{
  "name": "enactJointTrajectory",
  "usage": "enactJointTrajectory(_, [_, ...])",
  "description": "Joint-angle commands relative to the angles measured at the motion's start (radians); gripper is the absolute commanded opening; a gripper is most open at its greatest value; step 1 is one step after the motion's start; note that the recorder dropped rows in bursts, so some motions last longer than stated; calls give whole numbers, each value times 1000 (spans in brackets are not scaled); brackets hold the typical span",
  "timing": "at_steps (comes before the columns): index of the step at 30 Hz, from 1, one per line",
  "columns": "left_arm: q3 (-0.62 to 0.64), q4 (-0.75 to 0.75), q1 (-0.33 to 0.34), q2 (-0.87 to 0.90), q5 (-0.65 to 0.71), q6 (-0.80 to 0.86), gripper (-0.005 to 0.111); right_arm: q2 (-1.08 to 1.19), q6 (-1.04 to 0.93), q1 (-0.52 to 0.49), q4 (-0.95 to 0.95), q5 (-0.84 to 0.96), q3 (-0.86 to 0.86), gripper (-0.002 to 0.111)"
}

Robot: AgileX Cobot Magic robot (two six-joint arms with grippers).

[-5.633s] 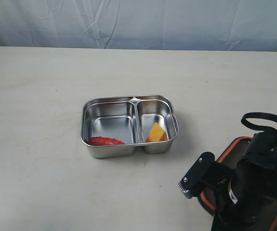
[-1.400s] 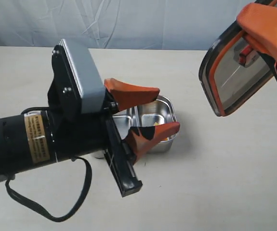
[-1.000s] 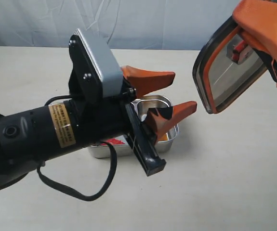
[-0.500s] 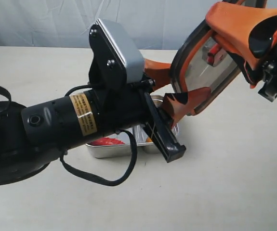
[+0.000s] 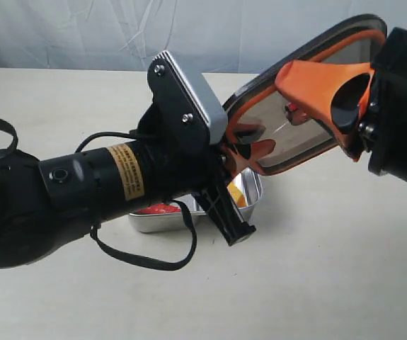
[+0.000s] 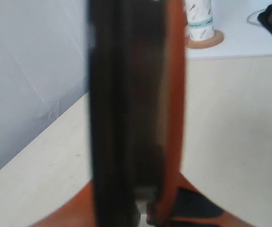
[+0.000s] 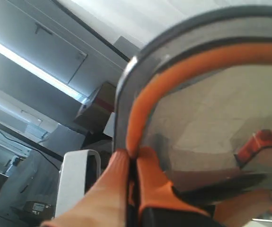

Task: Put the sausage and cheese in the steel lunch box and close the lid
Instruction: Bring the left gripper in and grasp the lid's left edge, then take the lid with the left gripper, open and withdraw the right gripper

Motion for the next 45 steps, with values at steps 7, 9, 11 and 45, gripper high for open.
enactJointTrajectory(7, [-5, -370, -5, -17, 42, 342, 0, -6, -51, -3, -23, 170, 1, -1])
enactJointTrajectory(9, [-5, -419, -5, -34, 42, 408, 0, -13, -56, -3, -25, 220, 1, -1])
enactJointTrajectory(11, [-5, -451, -5, -53, 44, 468, 0, -17, -58, -3, -34, 250, 1, -1])
enactJointTrajectory(45, [-5, -1714, -224, -175, -369, 1992, 0, 135, 29, -143, 125, 74, 1, 38])
